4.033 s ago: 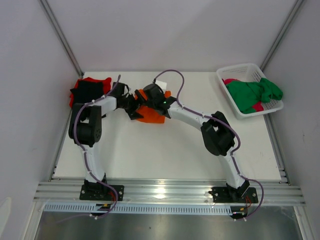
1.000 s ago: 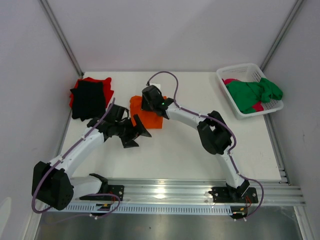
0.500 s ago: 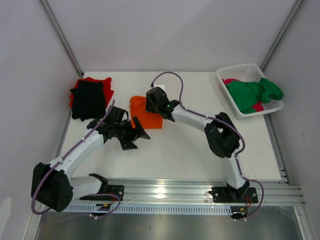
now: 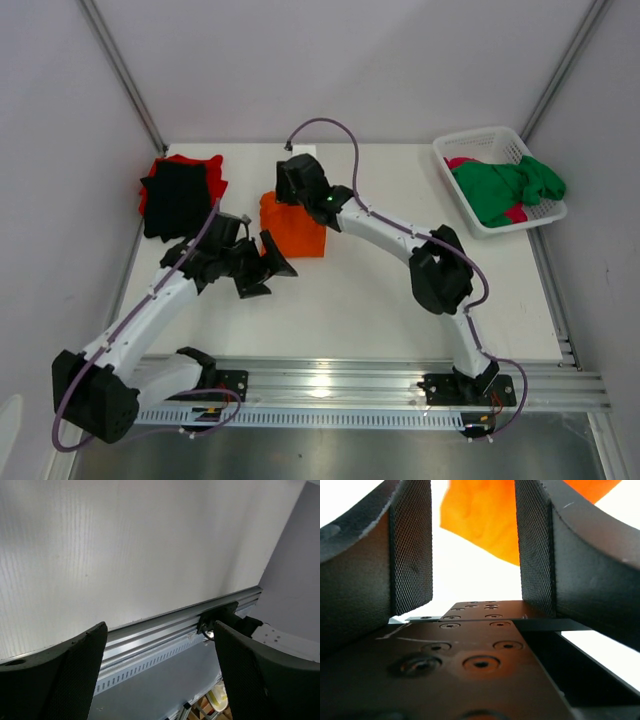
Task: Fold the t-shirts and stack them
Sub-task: Smooth out wrinkles on the folded tshirt
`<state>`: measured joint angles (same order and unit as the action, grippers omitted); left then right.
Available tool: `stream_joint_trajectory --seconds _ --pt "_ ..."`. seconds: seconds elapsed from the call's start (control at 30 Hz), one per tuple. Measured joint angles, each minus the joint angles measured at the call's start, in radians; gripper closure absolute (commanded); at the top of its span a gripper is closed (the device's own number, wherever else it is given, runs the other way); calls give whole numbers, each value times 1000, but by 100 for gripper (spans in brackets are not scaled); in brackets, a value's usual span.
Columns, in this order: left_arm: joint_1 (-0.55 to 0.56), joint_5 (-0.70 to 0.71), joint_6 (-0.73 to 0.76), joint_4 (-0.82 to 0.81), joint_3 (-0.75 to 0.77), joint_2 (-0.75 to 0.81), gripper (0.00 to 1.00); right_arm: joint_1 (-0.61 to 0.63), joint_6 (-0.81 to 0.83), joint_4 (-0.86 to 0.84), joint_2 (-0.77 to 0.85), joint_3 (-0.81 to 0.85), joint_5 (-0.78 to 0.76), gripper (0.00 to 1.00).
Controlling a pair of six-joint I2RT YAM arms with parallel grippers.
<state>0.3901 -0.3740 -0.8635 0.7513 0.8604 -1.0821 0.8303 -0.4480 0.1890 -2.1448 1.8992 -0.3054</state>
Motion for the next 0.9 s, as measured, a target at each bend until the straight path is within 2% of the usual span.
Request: stream_joint_trajectory --seconds 0.1,0.2,0.33,0.43,0.5,0.6,0.77,0.9 --pt "0 -25 4 -9 13 78 8 -14 -3 18 -61 5 7 46" --pt "0 -56 19 -47 48 210 0 -29 -3 49 -117 5 18 46" --pt "-12 -53 66 -102 221 367 0 -44 -4 85 -150 5 35 46" --pt "-16 -31 113 -155 364 422 0 -53 -4 85 -150 5 45 46" --pt "-16 -23 133 -185 404 443 1 -54 -5 85 -150 5 54 47" --pt "-16 -20 142 -198 391 450 0 -54 -7 85 -150 5 65 47" --pt "-18 -30 122 -196 261 452 0 -55 -14 84 -150 -3 89 47" --pt "-18 -60 107 -213 229 475 1 -55 -23 85 -150 -29 111 47"
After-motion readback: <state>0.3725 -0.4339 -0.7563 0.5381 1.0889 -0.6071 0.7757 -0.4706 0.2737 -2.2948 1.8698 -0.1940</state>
